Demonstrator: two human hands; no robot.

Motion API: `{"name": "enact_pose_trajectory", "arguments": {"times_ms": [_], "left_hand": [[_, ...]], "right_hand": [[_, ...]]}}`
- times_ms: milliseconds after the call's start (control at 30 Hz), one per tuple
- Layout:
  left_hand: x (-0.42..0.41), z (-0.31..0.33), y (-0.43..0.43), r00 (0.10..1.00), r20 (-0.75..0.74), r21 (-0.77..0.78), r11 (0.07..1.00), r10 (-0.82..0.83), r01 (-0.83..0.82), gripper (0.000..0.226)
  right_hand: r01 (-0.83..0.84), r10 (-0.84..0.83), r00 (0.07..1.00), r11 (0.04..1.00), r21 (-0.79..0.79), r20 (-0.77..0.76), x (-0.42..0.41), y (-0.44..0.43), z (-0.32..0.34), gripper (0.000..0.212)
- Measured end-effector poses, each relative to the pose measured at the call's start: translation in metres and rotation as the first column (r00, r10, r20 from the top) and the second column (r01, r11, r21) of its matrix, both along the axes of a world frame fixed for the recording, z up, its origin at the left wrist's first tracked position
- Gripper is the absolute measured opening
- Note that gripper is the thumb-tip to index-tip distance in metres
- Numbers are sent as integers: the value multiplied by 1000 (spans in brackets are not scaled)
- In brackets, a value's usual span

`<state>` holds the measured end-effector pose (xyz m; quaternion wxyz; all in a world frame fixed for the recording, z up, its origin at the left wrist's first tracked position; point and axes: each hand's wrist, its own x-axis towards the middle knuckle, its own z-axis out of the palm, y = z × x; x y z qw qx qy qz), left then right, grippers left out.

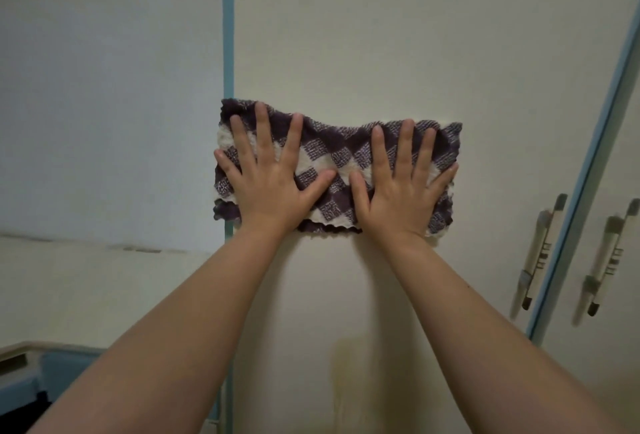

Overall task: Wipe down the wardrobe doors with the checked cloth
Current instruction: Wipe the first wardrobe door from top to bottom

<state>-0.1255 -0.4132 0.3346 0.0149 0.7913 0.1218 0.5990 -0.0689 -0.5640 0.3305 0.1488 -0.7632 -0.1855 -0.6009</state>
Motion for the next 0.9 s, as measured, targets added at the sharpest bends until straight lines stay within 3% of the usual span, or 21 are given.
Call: {"name": "enact_pose_trajectory", "arguments": {"times_ms": [200, 467, 700, 900], "left_hand": [[-6, -67, -7, 999, -43, 9, 1000, 29, -29, 88], [3, -145, -9, 998, -55, -2, 1000, 18, -19, 91], [-4, -213, -26, 980, -197, -29, 1000, 0, -6, 96], [-10, -237, -40, 964, -264, -97, 995, -36, 11, 90]], "right_hand": [[37, -42, 997, 996, -82, -60, -1, -13, -69, 63], [28, -26, 999, 994, -106, 23, 9, -22, -149, 62], [-9, 1, 999, 987, -163, -51, 6, -39, -226, 59], [-31, 9, 994, 978, -208, -106, 1, -50, -246, 63]]}}
